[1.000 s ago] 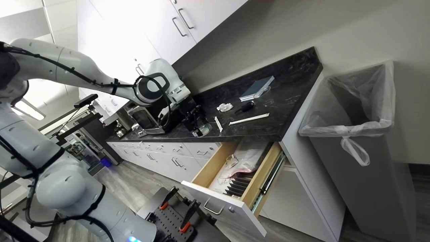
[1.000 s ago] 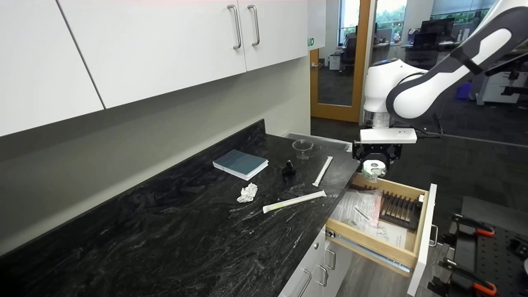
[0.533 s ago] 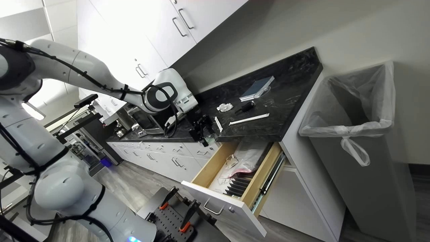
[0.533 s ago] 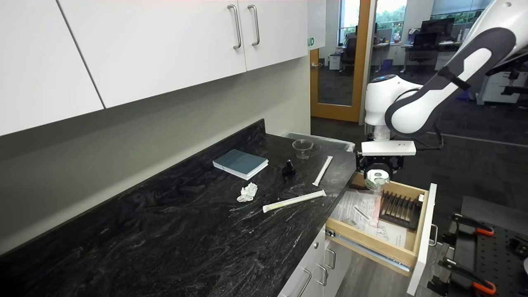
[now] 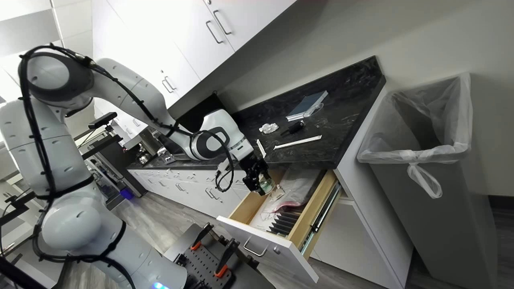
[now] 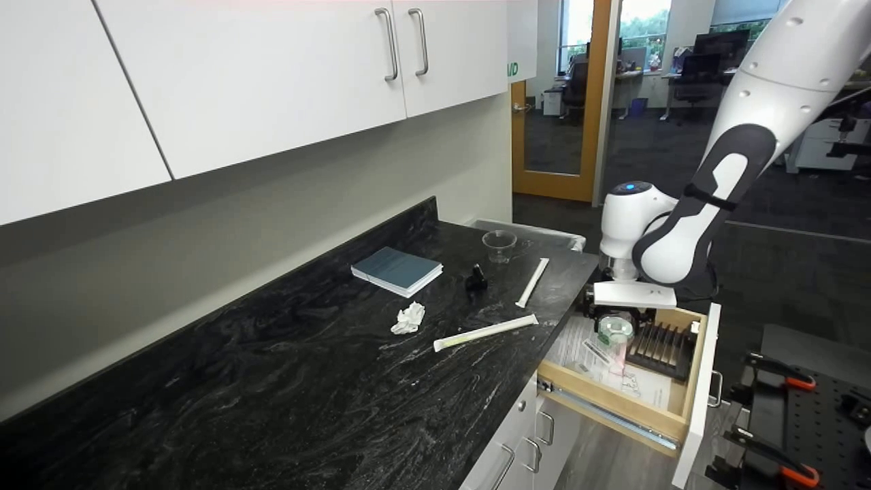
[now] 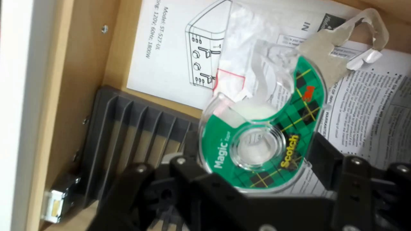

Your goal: Place the tape and black object inside the open drawer then close the drawer

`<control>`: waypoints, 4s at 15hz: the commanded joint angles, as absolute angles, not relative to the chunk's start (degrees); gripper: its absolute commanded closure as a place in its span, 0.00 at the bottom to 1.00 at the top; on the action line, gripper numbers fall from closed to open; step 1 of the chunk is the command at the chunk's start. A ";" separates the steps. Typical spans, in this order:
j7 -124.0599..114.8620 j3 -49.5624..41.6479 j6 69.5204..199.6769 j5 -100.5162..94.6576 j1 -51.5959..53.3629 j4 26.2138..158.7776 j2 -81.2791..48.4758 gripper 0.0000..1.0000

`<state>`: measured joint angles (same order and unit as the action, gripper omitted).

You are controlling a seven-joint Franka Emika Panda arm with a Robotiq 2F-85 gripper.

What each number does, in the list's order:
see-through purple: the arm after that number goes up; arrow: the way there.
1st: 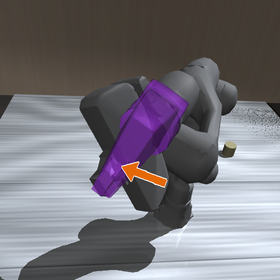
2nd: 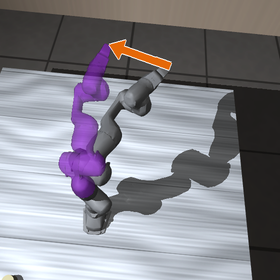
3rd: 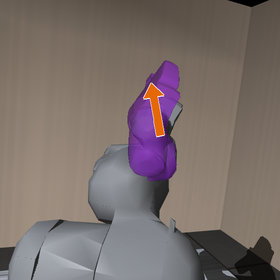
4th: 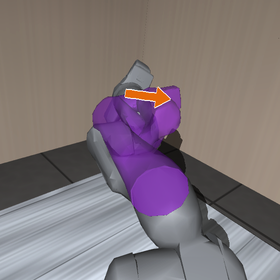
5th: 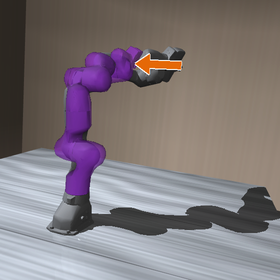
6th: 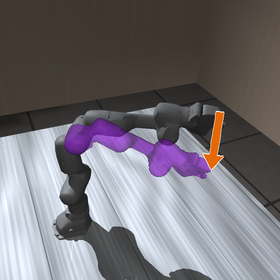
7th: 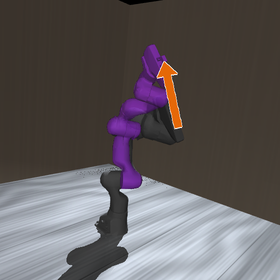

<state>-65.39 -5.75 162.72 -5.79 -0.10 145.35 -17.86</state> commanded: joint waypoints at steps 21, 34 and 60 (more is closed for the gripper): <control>-47.48 -5.77 149.50 8.98 0.22 138.39 -4.25 0.00; -53.96 -3.95 150.32 9.27 1.56 125.91 -12.32 0.00; -50.19 -4.27 129.68 6.09 1.76 70.72 -50.88 0.00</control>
<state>-51.79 -4.89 132.18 4.75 2.25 75.27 -47.89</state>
